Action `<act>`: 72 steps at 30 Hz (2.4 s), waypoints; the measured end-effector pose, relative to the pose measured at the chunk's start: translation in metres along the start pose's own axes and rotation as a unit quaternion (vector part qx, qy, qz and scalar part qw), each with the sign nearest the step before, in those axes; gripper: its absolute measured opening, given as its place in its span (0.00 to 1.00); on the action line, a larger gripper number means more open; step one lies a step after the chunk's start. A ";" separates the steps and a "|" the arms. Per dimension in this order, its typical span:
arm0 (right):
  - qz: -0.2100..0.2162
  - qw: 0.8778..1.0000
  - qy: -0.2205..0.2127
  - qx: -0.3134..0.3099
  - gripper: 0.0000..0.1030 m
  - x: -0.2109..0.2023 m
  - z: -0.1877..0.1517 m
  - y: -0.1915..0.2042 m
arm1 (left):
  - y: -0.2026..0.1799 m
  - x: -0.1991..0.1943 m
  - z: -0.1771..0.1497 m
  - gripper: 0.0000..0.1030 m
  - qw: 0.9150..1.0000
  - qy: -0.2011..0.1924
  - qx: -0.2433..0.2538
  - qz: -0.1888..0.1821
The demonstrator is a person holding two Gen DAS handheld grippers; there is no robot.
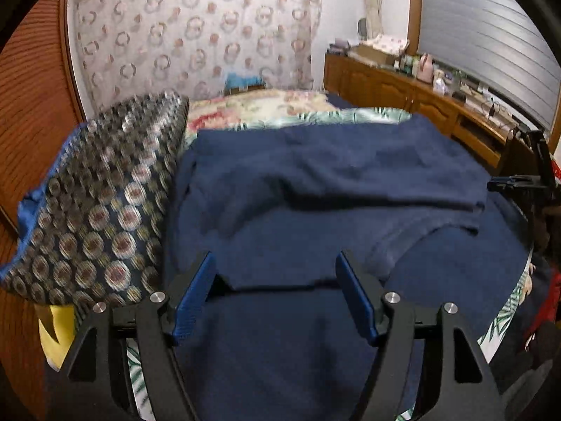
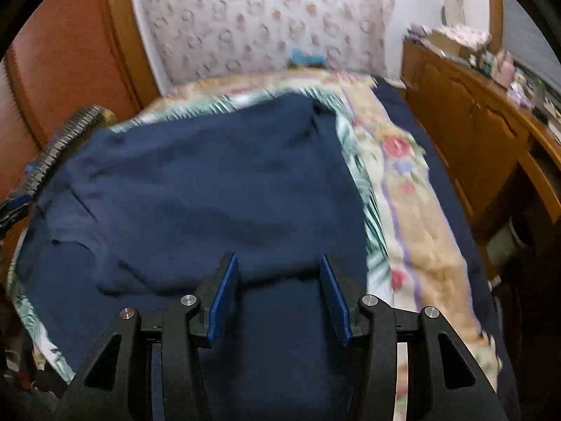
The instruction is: Fold small clothes
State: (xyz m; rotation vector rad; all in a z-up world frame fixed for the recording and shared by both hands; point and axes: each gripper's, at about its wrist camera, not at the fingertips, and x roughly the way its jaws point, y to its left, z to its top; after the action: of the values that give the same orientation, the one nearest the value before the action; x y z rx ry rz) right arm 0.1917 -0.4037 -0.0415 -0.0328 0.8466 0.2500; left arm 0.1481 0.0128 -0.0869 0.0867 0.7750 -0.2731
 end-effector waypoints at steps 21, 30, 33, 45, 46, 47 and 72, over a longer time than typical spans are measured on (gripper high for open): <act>-0.045 0.997 -0.036 -0.045 0.49 0.007 -0.003 0.019 | -0.006 0.033 -0.015 0.84 0.998 0.060 -0.013 0.015; -0.045 0.997 -0.039 -0.045 0.49 0.010 -0.005 0.023 | 0.002 0.034 -0.016 0.84 0.998 0.058 -0.020 0.016; -0.047 0.997 -0.039 -0.047 0.49 0.010 -0.005 0.024 | 0.009 0.026 -0.019 0.84 0.998 0.043 -0.042 0.004; -0.047 0.997 -0.039 -0.048 0.49 0.010 -0.005 0.024 | 0.040 0.007 -0.003 0.47 0.995 -0.020 -0.090 0.029; -0.047 0.997 -0.039 -0.048 0.49 0.010 -0.005 0.024 | 0.040 0.009 -0.002 0.47 0.995 -0.022 -0.087 0.042; -0.047 0.997 -0.039 -0.048 0.49 0.010 -0.005 0.024 | 0.040 0.010 -0.002 0.47 0.995 -0.023 -0.083 0.053; -0.046 0.997 -0.046 -0.031 0.30 0.007 -0.004 0.019 | 0.037 0.013 -0.001 0.08 0.994 -0.029 -0.069 0.077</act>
State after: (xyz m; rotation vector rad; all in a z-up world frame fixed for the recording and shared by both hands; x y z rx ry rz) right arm 0.1887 -0.3841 -0.0476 -0.1178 0.7437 0.1897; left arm 0.1668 0.0457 -0.0974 0.0074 0.7234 -0.0752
